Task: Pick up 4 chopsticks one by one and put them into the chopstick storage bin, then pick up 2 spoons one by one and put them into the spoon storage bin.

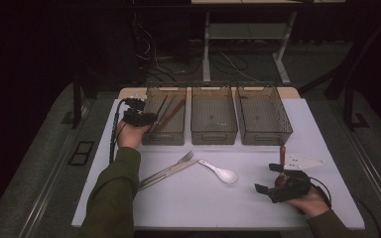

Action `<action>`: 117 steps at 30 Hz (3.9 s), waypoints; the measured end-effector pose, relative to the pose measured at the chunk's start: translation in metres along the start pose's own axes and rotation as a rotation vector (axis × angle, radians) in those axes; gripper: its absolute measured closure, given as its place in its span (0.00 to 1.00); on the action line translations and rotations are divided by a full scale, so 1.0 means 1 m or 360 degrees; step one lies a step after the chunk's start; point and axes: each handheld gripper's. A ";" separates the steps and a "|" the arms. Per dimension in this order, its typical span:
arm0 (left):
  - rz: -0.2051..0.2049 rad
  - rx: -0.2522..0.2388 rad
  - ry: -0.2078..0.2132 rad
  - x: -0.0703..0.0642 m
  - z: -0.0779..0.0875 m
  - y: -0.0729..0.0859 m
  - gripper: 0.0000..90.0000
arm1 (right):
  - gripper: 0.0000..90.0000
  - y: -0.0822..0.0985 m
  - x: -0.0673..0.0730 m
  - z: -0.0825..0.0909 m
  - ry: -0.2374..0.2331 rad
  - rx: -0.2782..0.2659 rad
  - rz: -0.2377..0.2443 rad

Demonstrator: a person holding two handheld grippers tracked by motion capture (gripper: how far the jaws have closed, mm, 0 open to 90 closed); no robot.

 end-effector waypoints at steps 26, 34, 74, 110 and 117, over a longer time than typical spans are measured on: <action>-0.0225 -0.0131 0.0298 -0.037 0.025 -0.004 0.53 | 0.01 0.000 0.000 0.000 0.0003 0.0003 0.0001; -0.0323 -0.0152 0.0402 -0.054 0.033 0.010 0.46 | 0.01 0.000 0.000 -0.001 -0.0003 -0.0001 0.0002; -0.0525 -0.0133 0.0649 -0.107 0.052 0.134 0.04 | 0.01 -0.001 0.001 -0.001 -0.0003 -0.0007 0.0009; -0.0494 -0.0083 0.0702 -0.110 0.044 0.145 0.00 | 0.01 -0.036 0.010 -0.017 -0.0007 0.0029 0.0029; -0.0497 -0.0084 0.0707 -0.111 0.045 0.143 0.03 | 0.02 -0.048 0.013 -0.026 -0.0017 0.0005 0.0022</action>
Point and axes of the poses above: each handheld gripper's, and its own axes: z roughly backward along the jaws, y roughly out of its underside, x roughly to its left, and after that the axes turned 11 degrees about y, right-handed
